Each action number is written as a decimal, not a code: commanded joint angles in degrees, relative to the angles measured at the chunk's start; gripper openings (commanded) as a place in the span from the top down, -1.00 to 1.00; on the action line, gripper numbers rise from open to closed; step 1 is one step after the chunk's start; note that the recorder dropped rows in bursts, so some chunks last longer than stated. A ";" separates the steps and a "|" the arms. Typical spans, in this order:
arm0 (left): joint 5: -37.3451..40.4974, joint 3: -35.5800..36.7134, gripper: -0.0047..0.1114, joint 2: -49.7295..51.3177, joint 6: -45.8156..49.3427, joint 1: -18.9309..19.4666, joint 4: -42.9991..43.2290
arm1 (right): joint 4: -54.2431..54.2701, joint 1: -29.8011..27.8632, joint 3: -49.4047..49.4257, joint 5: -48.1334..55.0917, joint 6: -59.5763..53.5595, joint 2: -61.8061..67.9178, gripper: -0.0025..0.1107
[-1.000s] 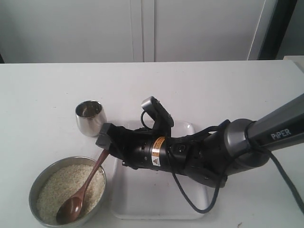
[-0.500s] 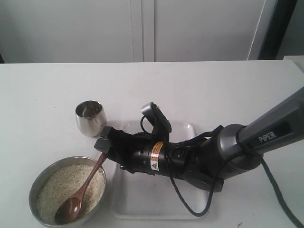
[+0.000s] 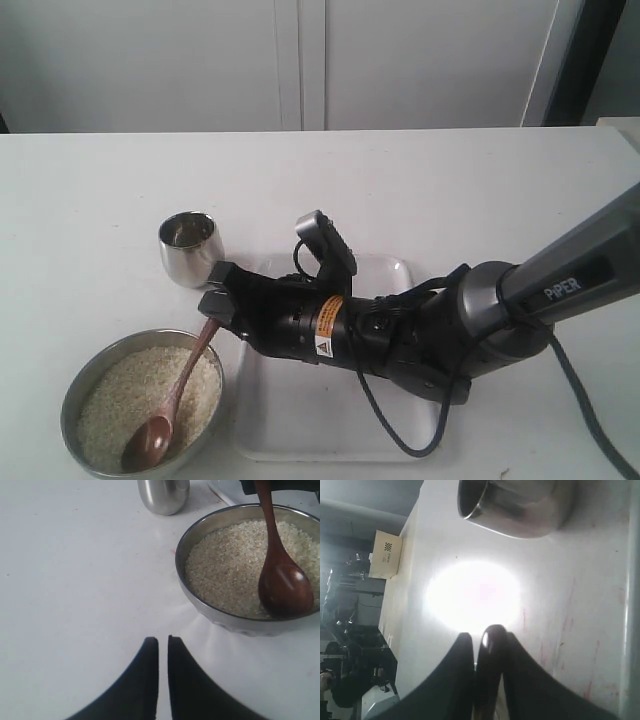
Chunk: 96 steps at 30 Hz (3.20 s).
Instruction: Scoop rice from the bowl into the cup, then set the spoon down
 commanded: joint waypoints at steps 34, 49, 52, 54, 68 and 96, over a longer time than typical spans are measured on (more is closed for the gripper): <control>0.18 0.29 0.67 -0.17 0.22 0.23 -0.40 | 2.05 -0.28 -3.32 -11.35 -26.43 -3.67 0.96; 0.18 0.29 0.67 -0.17 0.22 0.23 -0.40 | -4.59 -0.28 -3.32 -13.26 -37.90 -4.88 0.96; 0.18 0.29 0.67 -0.17 0.22 0.23 -0.40 | -5.12 -0.28 -3.32 -12.61 -35.06 -4.88 0.96; 0.18 0.29 0.67 -0.17 0.22 0.23 -0.40 | -5.40 -0.28 -3.32 -11.33 -34.38 -4.88 0.96; 0.18 0.29 0.67 -0.17 0.22 0.23 -0.40 | -1.40 -0.28 -3.32 -2.59 -22.08 -4.24 0.96; 0.18 0.29 0.67 -0.17 0.22 0.23 -0.40 | 5.42 -0.28 -3.32 0.64 -0.12 -2.98 0.96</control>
